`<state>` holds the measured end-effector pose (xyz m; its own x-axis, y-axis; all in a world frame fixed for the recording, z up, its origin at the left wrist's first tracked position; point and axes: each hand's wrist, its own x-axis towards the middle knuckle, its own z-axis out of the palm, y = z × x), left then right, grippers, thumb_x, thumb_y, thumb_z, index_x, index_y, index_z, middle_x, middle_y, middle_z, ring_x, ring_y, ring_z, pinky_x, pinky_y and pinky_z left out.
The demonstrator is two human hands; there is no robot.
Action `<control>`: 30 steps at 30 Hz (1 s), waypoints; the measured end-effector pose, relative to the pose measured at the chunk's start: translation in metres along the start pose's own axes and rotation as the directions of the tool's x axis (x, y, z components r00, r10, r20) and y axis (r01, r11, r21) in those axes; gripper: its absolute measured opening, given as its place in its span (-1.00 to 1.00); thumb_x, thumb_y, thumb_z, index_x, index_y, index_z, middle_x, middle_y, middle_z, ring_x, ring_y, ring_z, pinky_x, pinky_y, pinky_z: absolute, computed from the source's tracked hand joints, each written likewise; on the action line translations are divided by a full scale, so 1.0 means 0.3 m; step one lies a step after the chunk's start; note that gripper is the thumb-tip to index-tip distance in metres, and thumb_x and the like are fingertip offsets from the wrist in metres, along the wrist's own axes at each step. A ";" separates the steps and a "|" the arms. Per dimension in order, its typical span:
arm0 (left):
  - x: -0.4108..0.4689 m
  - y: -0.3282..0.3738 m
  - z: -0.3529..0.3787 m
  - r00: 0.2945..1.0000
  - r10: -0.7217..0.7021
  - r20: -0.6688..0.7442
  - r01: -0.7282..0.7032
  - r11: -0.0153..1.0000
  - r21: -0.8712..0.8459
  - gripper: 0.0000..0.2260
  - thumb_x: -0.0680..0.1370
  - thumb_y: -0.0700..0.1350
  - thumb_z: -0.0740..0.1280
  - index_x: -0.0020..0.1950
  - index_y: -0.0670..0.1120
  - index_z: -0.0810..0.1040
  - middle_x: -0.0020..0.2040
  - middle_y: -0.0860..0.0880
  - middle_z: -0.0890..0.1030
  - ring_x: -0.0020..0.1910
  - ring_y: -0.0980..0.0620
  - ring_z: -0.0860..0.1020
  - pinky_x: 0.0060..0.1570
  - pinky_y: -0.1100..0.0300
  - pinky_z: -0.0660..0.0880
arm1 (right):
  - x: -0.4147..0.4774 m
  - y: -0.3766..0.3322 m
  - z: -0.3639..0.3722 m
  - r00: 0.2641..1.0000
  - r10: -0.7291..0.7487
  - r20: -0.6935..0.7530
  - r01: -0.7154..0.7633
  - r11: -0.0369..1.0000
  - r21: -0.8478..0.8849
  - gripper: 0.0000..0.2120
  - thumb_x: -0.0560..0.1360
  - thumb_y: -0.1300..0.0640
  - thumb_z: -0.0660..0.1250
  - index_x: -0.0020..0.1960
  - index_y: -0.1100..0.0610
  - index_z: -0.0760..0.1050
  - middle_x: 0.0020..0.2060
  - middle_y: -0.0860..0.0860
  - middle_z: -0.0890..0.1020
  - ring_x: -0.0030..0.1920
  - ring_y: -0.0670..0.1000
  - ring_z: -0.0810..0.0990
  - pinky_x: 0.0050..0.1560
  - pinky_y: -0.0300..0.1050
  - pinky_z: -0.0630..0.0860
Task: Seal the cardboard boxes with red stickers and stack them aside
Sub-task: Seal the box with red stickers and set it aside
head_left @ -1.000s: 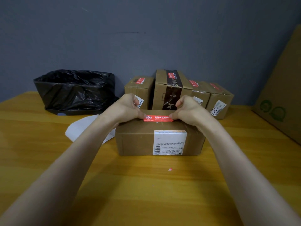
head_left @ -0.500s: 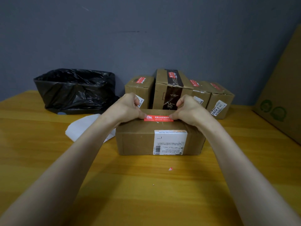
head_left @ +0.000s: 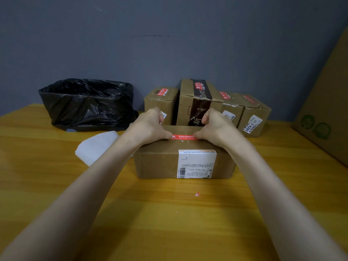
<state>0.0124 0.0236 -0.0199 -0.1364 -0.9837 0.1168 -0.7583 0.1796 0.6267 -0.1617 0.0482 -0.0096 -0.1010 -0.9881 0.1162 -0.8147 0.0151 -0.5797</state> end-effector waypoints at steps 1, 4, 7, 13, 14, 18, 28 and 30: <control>-0.001 0.000 0.001 1.000 0.005 -0.012 -0.005 1.000 0.025 -0.69 0.33 -0.05 0.47 -0.18 0.03 0.32 -0.01 -0.08 0.57 -0.02 -0.07 0.54 0.07 -0.05 0.50 | -0.002 -0.004 0.001 1.000 -0.011 -0.004 0.010 1.000 -0.024 -0.66 0.39 0.13 0.45 0.01 0.06 0.32 0.01 0.07 0.55 0.00 0.04 0.49 -0.33 -0.17 0.31; -0.001 -0.004 -0.004 0.999 0.017 -0.028 -0.015 0.997 0.081 -0.68 0.33 -0.02 0.47 -0.21 0.02 0.31 -0.02 -0.10 0.53 -0.07 -0.05 0.52 -0.14 0.09 0.48 | -0.011 -0.014 -0.001 0.999 -0.043 -0.012 0.042 0.995 -0.085 -0.68 0.40 0.15 0.43 0.00 0.08 0.31 -0.01 0.08 0.52 -0.04 0.05 0.46 -0.39 -0.19 0.25; 0.002 -0.008 -0.012 0.999 0.021 -0.024 -0.018 0.992 0.124 -0.69 0.33 0.00 0.47 -0.21 0.02 0.32 0.01 -0.10 0.53 -0.07 -0.03 0.51 -0.22 0.13 0.44 | -0.025 -0.011 -0.021 0.998 -0.053 -0.023 0.051 0.994 -0.097 -0.64 0.37 0.09 0.47 -0.01 0.10 0.31 -0.07 0.05 0.46 -0.09 0.02 0.41 -0.40 -0.19 0.22; -0.024 0.016 0.027 0.991 0.021 -0.134 0.007 0.979 0.206 -0.62 0.42 0.18 0.38 -0.01 -0.07 0.37 0.02 -0.07 0.50 0.07 -0.13 0.49 0.08 -0.04 0.46 | -0.023 -0.009 0.022 0.990 -0.044 -0.131 0.033 0.996 -0.083 -0.44 0.36 -0.19 0.42 0.14 0.15 0.35 0.11 0.08 0.45 0.10 0.10 0.45 -0.11 -0.07 0.39; -0.028 0.022 0.038 0.989 0.025 -0.149 0.013 0.969 0.248 -0.59 0.42 0.21 0.36 0.00 -0.07 0.36 0.00 -0.06 0.49 0.09 -0.13 0.49 0.10 -0.04 0.42 | -0.021 -0.011 0.040 0.991 -0.034 -0.132 0.019 0.994 -0.111 -0.40 0.37 -0.21 0.40 0.21 0.16 0.33 0.17 0.09 0.43 0.16 0.13 0.44 -0.03 -0.03 0.40; -0.023 0.017 0.044 0.988 0.030 -0.149 0.011 0.963 0.268 -0.61 0.45 0.17 0.36 0.02 -0.08 0.34 0.11 -0.09 0.51 0.15 -0.13 0.46 0.14 -0.04 0.39 | -0.009 -0.006 0.059 0.993 -0.006 -0.119 -0.016 0.984 -0.179 -0.39 0.42 -0.16 0.37 0.30 0.16 0.29 0.25 0.13 0.37 0.24 0.18 0.43 0.15 0.03 0.43; 0.002 -0.058 -0.138 0.978 0.067 0.198 -0.115 0.963 0.245 -0.34 0.31 0.22 0.45 0.31 0.05 0.29 0.38 -0.07 0.25 0.37 -0.08 0.24 0.31 0.00 0.33 | 0.037 0.116 -0.102 0.992 0.014 0.128 -0.012 1.000 -0.021 -0.59 0.40 -0.10 0.41 0.11 0.07 0.36 0.17 0.03 0.46 0.14 0.00 0.44 0.06 -0.12 0.38; -0.031 -0.052 -0.178 0.907 0.034 0.421 -0.182 0.931 0.318 0.00 0.19 0.27 0.45 0.49 0.16 -0.01 0.50 0.10 0.00 0.48 -0.03 0.05 0.41 -0.01 0.19 | 0.016 0.132 -0.141 0.960 -0.011 0.279 0.019 1.000 -0.025 -0.34 0.32 -0.16 0.43 0.31 0.03 0.29 0.29 0.01 0.37 0.31 0.03 0.37 0.22 -0.10 0.34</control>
<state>0.0595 0.0301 0.0105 -0.4174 -0.8871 -0.1970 -0.8833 0.3453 0.3170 -0.2185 0.0505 0.0021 0.0713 -0.9917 -0.1070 -0.8302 0.0005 -0.5575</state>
